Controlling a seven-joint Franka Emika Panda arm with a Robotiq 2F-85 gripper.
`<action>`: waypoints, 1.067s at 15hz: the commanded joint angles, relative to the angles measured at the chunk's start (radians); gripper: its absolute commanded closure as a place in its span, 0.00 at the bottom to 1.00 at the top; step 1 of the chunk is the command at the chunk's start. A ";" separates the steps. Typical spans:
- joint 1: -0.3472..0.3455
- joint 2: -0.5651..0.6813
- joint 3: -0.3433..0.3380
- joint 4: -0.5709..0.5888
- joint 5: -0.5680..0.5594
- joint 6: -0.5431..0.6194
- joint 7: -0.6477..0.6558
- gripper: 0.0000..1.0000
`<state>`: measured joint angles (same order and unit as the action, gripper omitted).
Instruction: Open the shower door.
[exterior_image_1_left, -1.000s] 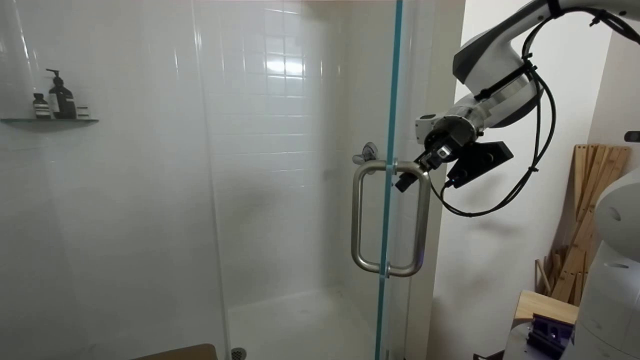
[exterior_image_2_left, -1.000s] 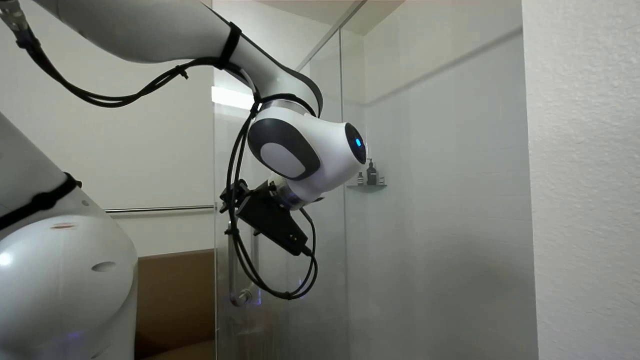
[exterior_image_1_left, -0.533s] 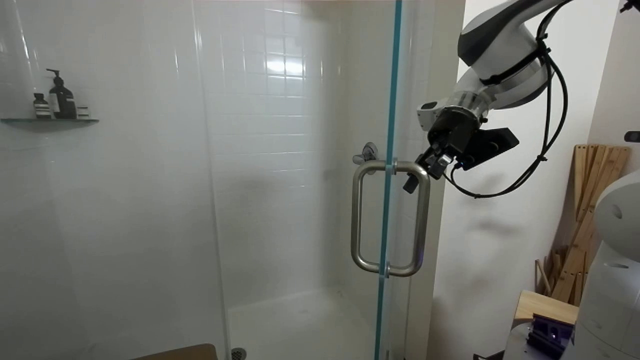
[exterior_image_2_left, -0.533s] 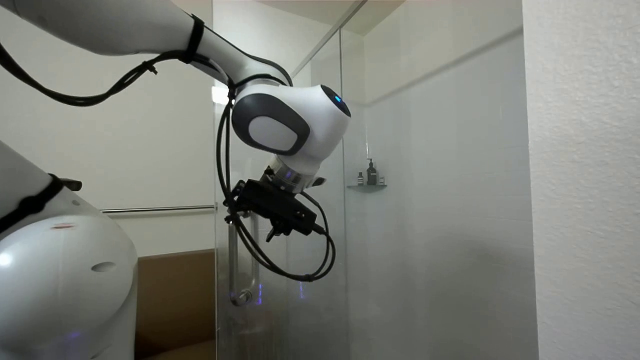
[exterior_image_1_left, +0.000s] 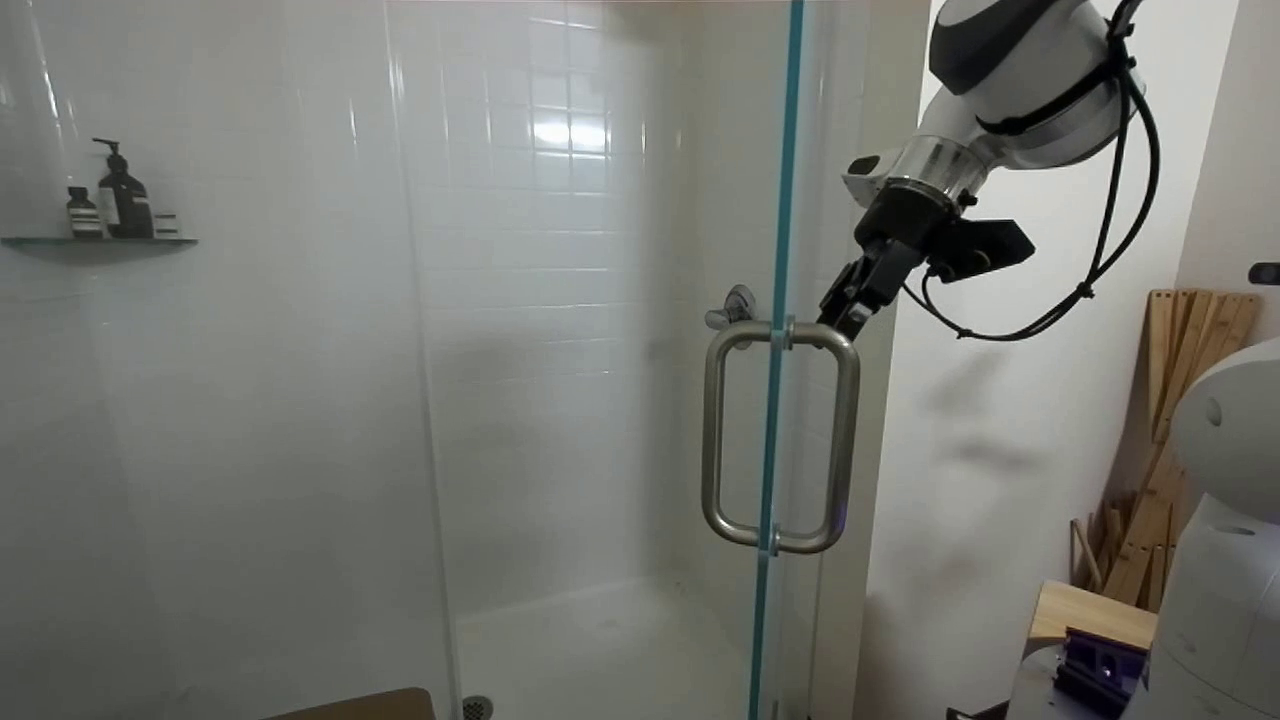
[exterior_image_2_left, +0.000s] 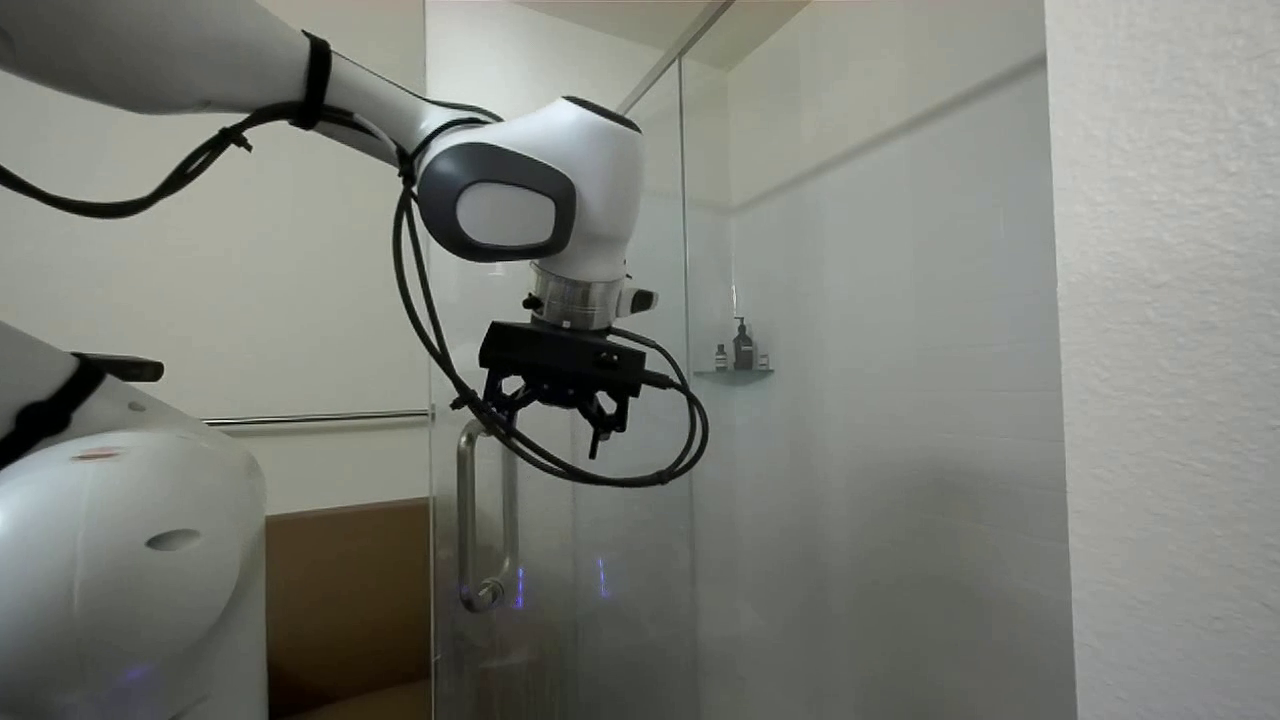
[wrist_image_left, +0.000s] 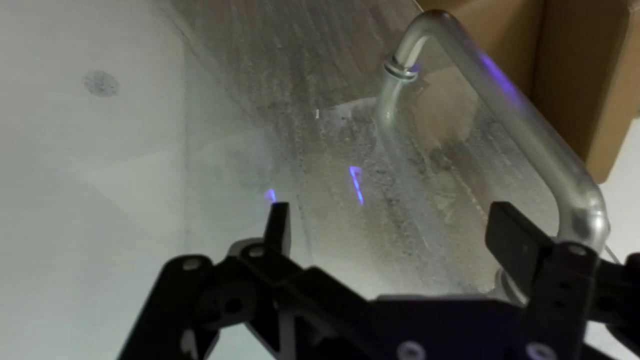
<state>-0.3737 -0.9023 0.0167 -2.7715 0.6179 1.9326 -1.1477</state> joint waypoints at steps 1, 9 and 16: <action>-0.047 -0.072 0.133 -0.006 -0.092 0.022 0.138 0.00; 0.210 -0.123 0.072 0.042 -0.669 -0.147 0.708 0.00; 0.342 -0.134 -0.035 0.027 -0.721 -0.139 0.747 0.00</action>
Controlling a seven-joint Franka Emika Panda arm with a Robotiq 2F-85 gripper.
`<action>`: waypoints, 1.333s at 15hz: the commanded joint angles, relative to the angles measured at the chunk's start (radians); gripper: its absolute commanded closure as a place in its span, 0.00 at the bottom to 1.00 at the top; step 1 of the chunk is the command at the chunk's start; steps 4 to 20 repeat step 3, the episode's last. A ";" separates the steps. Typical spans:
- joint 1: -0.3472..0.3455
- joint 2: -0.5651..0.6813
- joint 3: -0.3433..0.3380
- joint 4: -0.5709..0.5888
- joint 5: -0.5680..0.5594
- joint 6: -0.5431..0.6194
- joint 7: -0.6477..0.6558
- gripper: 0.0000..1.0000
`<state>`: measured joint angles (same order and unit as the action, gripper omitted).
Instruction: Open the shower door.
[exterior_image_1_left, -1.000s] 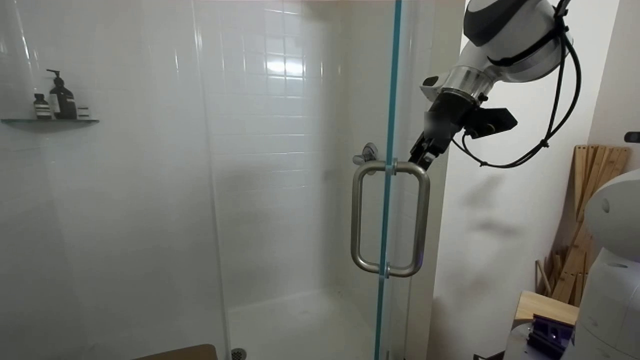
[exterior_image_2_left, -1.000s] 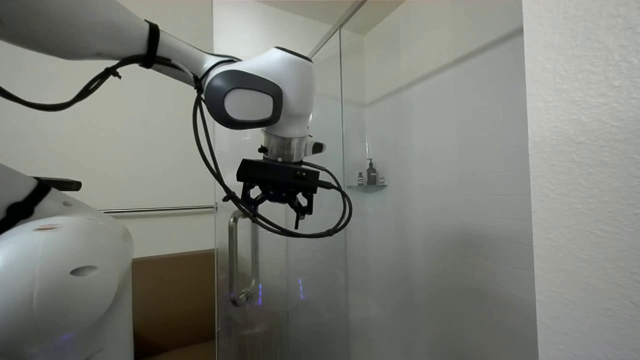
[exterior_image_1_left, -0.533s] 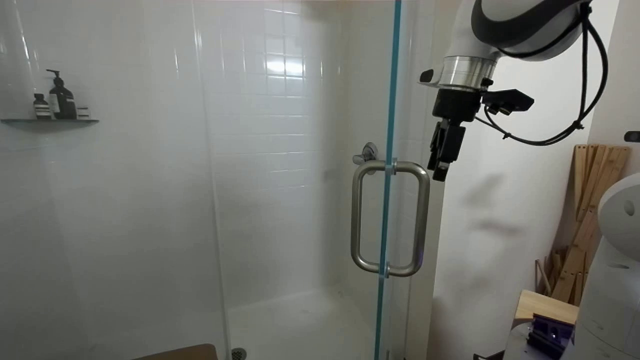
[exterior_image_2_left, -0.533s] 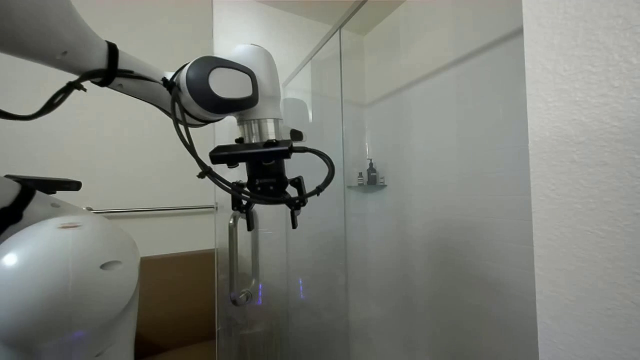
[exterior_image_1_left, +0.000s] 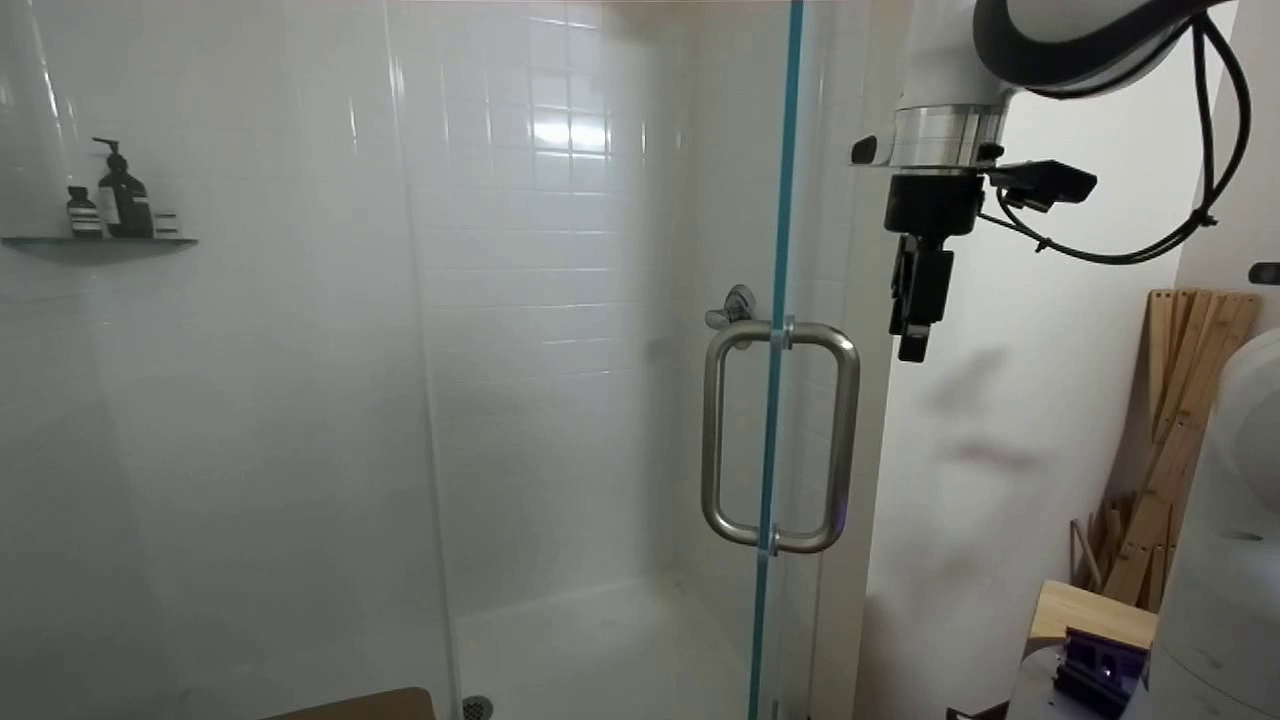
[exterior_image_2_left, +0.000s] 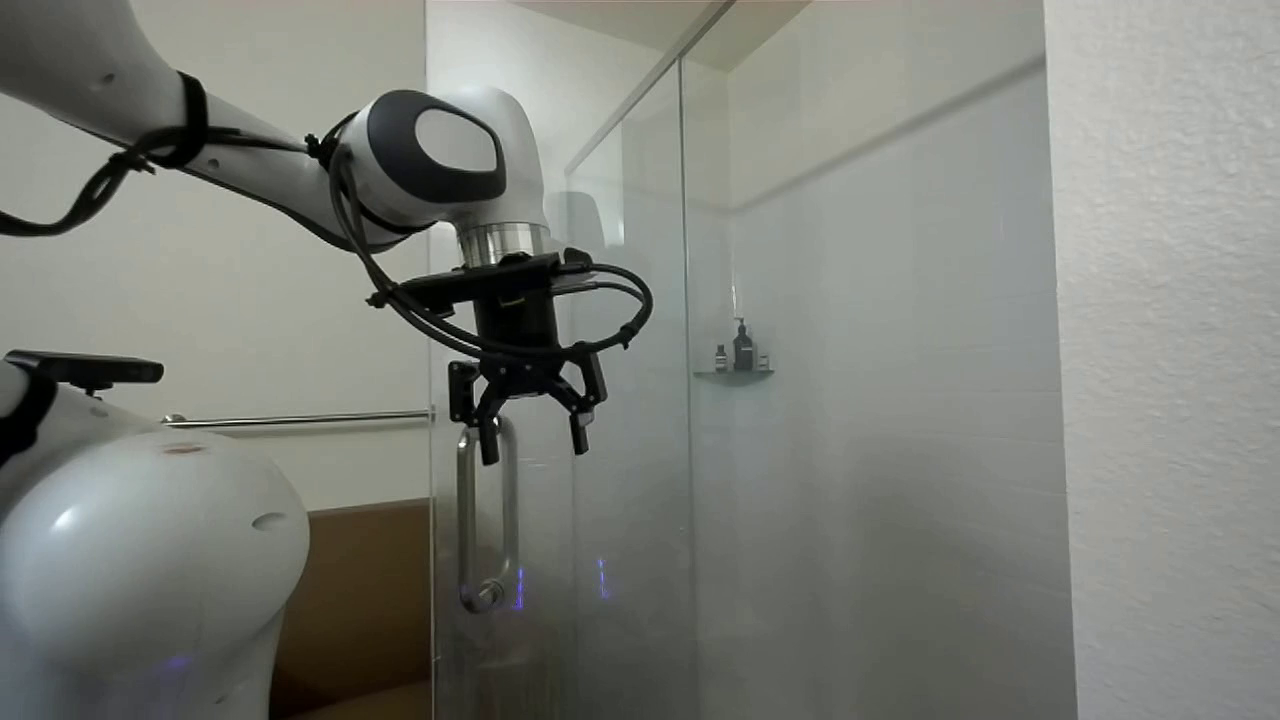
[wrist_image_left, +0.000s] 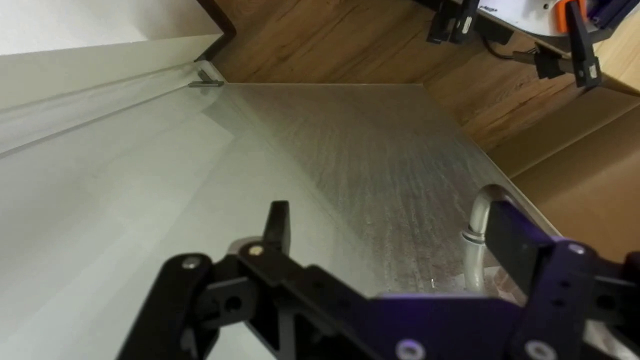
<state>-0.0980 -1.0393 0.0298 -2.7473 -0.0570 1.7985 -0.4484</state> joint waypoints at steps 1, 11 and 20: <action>0.066 0.003 -0.048 0.003 -0.046 -0.005 0.048 0.00; 0.066 0.003 -0.048 0.003 -0.046 -0.005 0.048 0.00; 0.066 0.003 -0.048 0.003 -0.046 -0.005 0.048 0.00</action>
